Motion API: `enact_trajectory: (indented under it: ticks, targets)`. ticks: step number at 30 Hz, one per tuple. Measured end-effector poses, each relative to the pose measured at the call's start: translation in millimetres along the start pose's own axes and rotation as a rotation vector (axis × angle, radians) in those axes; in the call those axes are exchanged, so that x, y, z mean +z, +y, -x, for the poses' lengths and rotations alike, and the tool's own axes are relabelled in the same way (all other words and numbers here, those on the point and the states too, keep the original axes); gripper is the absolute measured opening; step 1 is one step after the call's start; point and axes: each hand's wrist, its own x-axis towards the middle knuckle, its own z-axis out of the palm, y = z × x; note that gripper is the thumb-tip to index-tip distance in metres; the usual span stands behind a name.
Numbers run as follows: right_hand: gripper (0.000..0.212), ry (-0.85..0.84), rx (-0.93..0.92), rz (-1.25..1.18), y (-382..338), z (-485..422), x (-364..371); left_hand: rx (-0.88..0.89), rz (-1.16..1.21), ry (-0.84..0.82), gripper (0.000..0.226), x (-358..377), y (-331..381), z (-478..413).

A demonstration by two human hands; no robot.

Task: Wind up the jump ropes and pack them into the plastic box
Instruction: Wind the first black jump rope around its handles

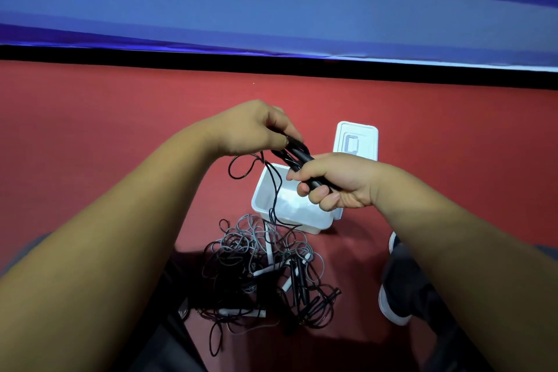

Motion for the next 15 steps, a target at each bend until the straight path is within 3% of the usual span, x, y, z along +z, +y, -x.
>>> enact_trajectory:
  ticks: [8,12,15]
  targets:
    - [0.009,0.062,-0.047,-0.22,-1,-6,-1,-0.007,-0.096,0.106,0.027,3,3,-1]
    - [0.048,0.039,-0.125,-0.33,-5,-5,1,-0.055,-0.158,0.233,0.012,8,5,-5]
    - [0.068,0.062,-0.143,-0.387,-7,-8,4,-0.05,-0.251,0.261,0.02,14,5,-7]
